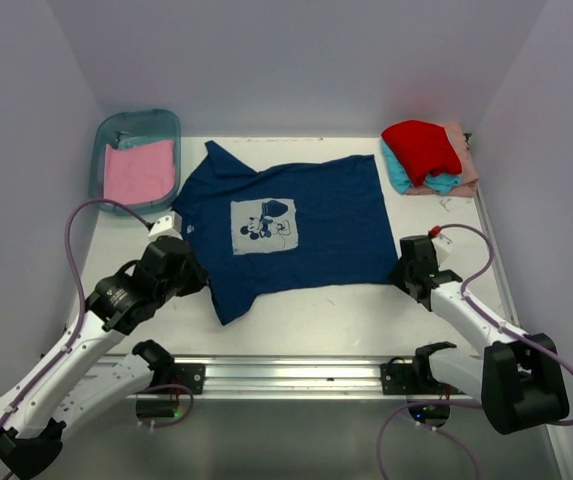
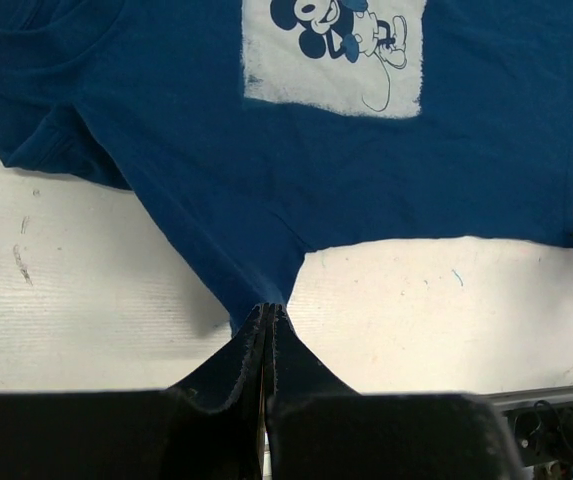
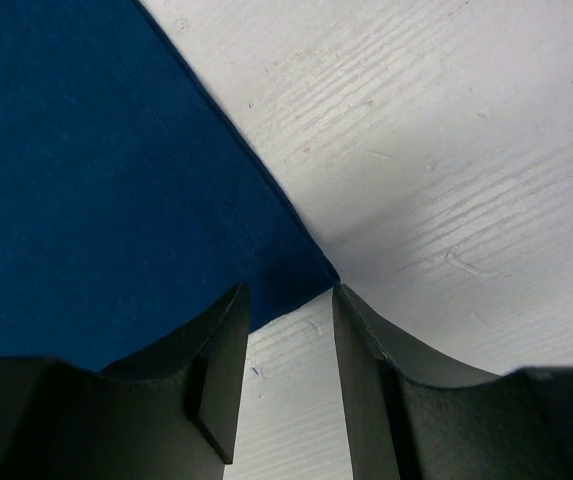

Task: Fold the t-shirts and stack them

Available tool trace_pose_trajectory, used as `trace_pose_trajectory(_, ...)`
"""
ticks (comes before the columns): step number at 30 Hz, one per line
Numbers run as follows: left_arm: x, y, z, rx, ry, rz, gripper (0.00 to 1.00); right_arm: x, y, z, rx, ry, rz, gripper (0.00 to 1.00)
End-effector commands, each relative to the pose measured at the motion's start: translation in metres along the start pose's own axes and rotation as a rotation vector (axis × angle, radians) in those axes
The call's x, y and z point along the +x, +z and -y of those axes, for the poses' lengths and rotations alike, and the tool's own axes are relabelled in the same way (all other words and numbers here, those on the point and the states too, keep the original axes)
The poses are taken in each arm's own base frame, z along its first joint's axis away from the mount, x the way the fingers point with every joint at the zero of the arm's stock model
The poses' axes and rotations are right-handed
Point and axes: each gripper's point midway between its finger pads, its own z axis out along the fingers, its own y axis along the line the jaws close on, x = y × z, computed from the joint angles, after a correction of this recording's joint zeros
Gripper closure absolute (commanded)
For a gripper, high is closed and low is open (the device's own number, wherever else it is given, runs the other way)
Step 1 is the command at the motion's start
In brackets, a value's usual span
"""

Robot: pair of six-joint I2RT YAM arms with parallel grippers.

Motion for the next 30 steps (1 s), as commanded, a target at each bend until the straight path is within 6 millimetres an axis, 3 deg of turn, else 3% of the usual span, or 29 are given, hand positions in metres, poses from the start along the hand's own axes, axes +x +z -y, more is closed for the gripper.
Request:
trace_pose_trajectory(1, -0.008, -0.012, 0.006, 0.023, -0.017, 0.013, 1.0, -0.001, 0.001, -0.003, -0.012, 0.029, 0.003, 0.57)
trace_pose_trajectory(7, -0.009, -0.015, 0.007, 0.027, -0.021, 0.017, 1.0, 0.005, 0.002, 0.003, 0.021, 0.006, -0.033, 0.59)
trace_pose_trajectory(14, -0.01, -0.016, 0.006, 0.028, -0.019, 0.019, 1.0, 0.004, 0.007, 0.003, 0.051, -0.011, -0.042, 0.69)
trace_pose_trajectory(17, -0.011, -0.016, 0.005, 0.022, -0.02, 0.027, 1.0, 0.003, 0.012, 0.003, 0.069, -0.033, -0.051, 0.85)
trace_pose_trajectory(18, -0.01, -0.016, 0.003, 0.018, -0.019, 0.025, 1.0, 0.002, 0.012, 0.002, 0.068, -0.04, -0.05, 1.0)
trace_pose_trajectory(21, -0.008, -0.014, 0.0, 0.005, -0.012, 0.025, 1.0, 0.004, 0.011, 0.0, 0.048, -0.057, -0.062, 1.0)
trace_pose_trajectory(25, -0.005, -0.015, -0.003, 0.012, -0.013, 0.024, 1.0, 0.004, -0.011, 0.003, 0.002, -0.085, -0.065, 1.0)
trace_pose_trajectory(26, -0.004, -0.017, -0.002, 0.017, -0.012, 0.021, 1.0, -0.006, -0.023, 0.0, -0.037, -0.076, -0.021, 1.0)
trace_pose_trajectory(29, -0.003, -0.025, -0.007, 0.018, -0.008, 0.017, 1.0, -0.011, -0.046, 0.009, -0.039, -0.102, 0.002, 1.0)
trace_pose_trajectory(30, -0.001, -0.028, -0.012, 0.001, -0.005, 0.012, 1.0, -0.023, -0.059, 0.005, -0.068, -0.091, 0.042, 1.0)
